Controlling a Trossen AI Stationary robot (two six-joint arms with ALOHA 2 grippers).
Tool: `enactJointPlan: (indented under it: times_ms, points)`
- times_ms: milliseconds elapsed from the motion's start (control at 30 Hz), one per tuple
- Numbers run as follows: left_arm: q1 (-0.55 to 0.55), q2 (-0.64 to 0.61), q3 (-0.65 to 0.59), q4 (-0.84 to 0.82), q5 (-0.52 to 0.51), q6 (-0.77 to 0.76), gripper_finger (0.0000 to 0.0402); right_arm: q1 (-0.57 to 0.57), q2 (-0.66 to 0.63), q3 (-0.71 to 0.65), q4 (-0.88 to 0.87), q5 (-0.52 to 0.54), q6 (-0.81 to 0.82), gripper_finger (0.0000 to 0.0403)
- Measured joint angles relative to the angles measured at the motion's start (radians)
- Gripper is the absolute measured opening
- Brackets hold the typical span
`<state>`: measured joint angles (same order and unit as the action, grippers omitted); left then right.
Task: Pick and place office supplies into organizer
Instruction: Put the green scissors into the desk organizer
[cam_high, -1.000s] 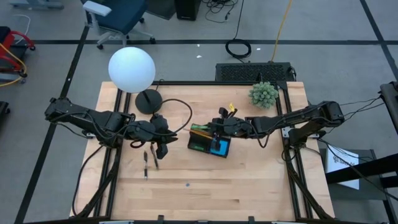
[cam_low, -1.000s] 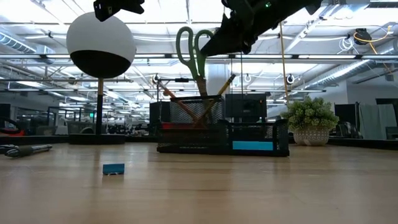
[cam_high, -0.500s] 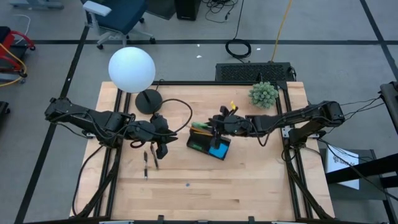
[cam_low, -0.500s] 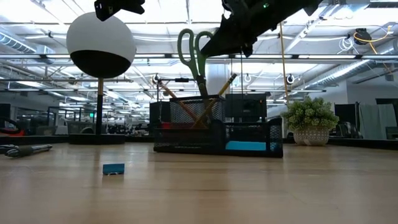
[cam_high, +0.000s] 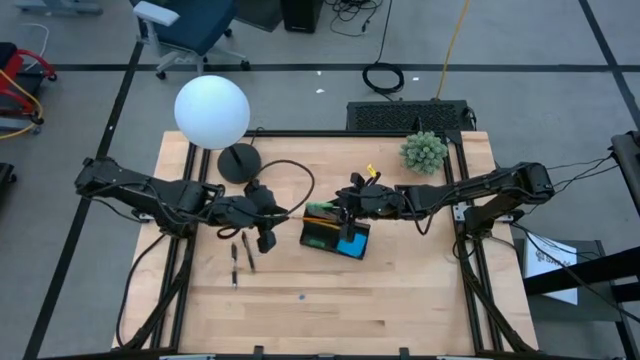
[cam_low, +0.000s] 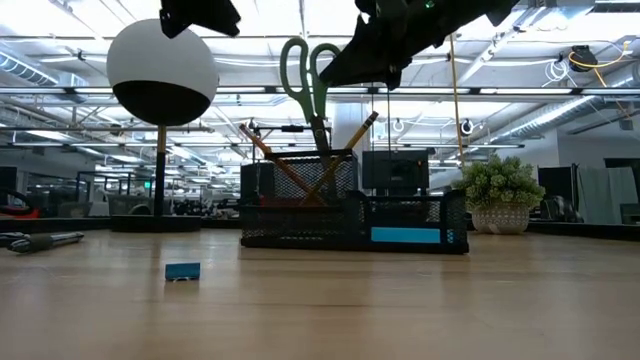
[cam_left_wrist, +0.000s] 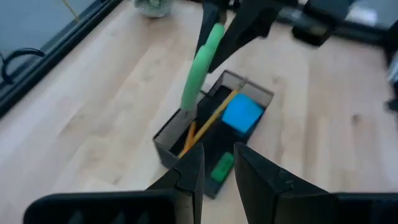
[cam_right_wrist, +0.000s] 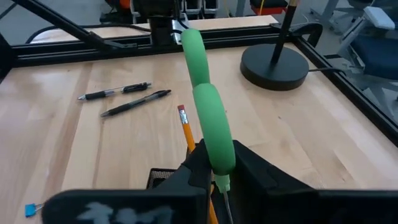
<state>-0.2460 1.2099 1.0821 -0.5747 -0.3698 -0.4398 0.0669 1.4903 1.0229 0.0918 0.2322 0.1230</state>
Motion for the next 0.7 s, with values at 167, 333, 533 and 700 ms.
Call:
enactJointPlan:
  times_ms: [167,333,533,700]
  points:
    - [0.040,0.093,0.000,0.001,0.048,0.102,0.0081,0.000,0.000,0.000,0.001,0.000,0.019,0.0032]
    - [0.069,0.179,-0.001,0.068,0.099,0.156,0.0081,0.000,0.000,0.000,0.001,0.001,0.022,0.0028]
    - [0.070,0.233,-0.001,0.158,0.103,0.164,0.0081,0.000,0.000,0.000,0.000,0.002,0.053,0.0031]
    - [0.064,0.237,-0.001,0.150,0.028,0.022,0.0081,0.000,0.000,0.000,-0.002,0.003,0.060,0.0028]
